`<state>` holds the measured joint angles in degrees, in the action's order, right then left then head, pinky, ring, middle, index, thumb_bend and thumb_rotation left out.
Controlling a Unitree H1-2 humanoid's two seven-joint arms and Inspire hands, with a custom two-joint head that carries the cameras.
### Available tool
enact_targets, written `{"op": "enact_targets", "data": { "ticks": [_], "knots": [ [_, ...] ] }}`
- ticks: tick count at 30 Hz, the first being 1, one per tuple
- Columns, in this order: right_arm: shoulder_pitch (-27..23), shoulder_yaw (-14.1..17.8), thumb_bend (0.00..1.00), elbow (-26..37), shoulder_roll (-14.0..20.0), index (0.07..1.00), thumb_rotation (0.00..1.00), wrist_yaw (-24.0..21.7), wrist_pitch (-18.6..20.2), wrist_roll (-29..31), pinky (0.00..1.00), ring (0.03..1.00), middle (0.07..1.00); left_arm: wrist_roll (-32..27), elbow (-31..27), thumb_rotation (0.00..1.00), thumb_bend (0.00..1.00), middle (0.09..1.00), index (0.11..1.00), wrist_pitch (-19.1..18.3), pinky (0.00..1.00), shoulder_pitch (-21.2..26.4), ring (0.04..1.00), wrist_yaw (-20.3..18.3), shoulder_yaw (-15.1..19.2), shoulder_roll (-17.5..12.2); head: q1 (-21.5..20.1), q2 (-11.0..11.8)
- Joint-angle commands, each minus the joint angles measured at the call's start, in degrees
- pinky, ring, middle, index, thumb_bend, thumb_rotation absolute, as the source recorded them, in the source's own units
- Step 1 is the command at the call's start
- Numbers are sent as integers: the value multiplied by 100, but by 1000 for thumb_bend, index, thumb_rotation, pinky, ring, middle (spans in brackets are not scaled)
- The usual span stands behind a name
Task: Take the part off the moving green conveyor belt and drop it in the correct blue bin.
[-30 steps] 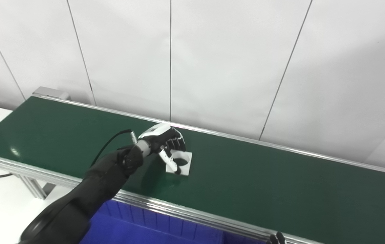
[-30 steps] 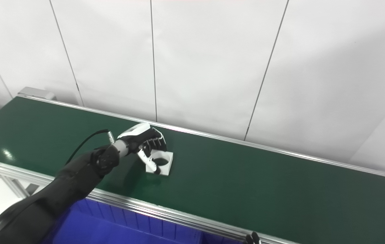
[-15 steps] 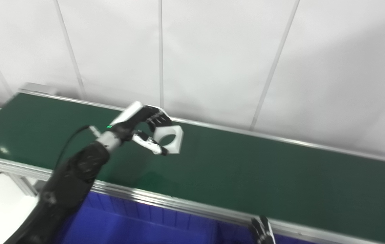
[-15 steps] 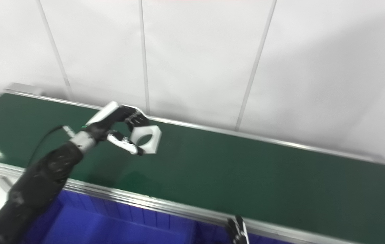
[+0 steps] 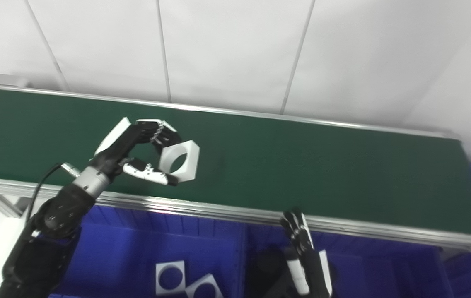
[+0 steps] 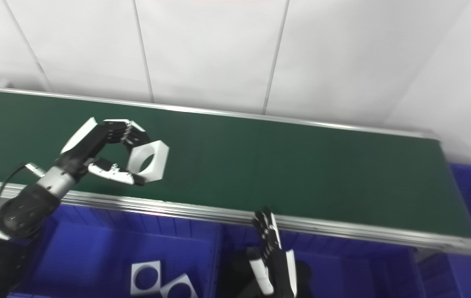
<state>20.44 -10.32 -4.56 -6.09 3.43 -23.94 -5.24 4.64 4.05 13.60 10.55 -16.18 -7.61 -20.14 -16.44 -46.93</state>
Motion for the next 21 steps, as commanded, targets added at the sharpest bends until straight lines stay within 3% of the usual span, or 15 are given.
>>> {"op": "enact_targets", "data": {
  "ticks": [1,8,14,17,21],
  "knots": [
    [-33,-64,796,256,-121,982,842,80,-292,-4,962,916,934,-190,-192,0,510,457,541,257,435,-81,469,-28,55,13,-55,-68],
    [-14,-62,817,359,-187,974,831,120,-293,-35,964,909,918,46,-395,0,511,461,532,636,402,-664,465,105,21,194,-122,-177],
    [13,-101,816,425,-168,973,824,126,-290,42,967,911,917,247,-795,0,512,455,531,403,369,-1108,439,-21,-101,209,-154,-276],
    [25,-100,820,462,-150,976,829,119,-285,60,969,913,919,672,-900,0,512,453,532,395,354,-1220,430,-57,-237,141,-93,-271],
    [36,-114,799,480,-86,984,820,86,-287,137,965,917,930,1237,-1003,0,514,464,523,133,410,-1327,479,-104,-425,92,-42,-249]
  ]
}}
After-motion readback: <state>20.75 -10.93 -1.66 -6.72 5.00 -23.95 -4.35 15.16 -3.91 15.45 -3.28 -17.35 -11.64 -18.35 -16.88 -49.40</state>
